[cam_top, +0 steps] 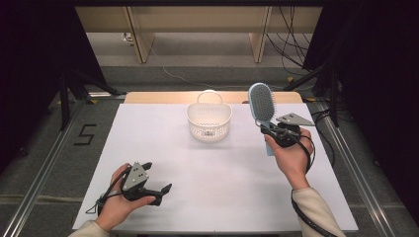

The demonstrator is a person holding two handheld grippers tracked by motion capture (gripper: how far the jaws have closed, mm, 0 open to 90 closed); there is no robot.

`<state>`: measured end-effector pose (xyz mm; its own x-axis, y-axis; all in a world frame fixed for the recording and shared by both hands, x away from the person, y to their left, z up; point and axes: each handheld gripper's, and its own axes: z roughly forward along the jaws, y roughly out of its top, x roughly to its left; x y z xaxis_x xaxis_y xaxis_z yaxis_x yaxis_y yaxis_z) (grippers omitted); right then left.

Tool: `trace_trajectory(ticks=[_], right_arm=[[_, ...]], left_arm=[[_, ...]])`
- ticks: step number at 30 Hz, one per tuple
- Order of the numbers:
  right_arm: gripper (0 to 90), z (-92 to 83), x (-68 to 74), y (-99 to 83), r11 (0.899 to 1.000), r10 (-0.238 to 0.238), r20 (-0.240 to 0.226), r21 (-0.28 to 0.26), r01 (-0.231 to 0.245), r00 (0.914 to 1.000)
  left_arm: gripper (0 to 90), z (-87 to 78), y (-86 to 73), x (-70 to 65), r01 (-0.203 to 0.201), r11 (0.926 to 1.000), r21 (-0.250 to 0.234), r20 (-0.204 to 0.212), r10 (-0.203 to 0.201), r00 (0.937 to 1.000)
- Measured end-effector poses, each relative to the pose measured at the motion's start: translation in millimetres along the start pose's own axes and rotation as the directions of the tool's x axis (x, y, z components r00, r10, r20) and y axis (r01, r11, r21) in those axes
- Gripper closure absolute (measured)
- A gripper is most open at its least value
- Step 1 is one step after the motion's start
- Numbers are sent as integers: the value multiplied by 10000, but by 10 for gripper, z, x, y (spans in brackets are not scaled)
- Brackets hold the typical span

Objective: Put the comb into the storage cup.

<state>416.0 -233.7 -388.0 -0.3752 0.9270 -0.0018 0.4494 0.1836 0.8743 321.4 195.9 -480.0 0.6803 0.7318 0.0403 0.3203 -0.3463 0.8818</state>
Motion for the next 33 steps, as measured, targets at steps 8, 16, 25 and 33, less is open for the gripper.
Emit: trace_trajectory(ticks=[8, 16, 25, 33], right_arm=[[705, 16, 33, 33, 9999, -53, -70, -101, 53, 10000], [705, 30, 61, 55, 9998, -87, -97, -164, 85, 9999], [705, 41, 80, 72, 9998, -108, -131, -196, 106, 9999], [705, 59, 90, 86, 9996, -107, -137, -263, 103, 9998]], left_arm=[[16, -1, 0, 2, -7, 10000, -14, -20, 7, 10000], [16, -1, 0, 1, -13, 10000, -2, -5, 13, 10000], [16, -2, 0, 0, -3, 10000, -20, -15, 3, 10000], [17, -2, 1, 0, 13, 10000, -23, -15, -14, 10000]])
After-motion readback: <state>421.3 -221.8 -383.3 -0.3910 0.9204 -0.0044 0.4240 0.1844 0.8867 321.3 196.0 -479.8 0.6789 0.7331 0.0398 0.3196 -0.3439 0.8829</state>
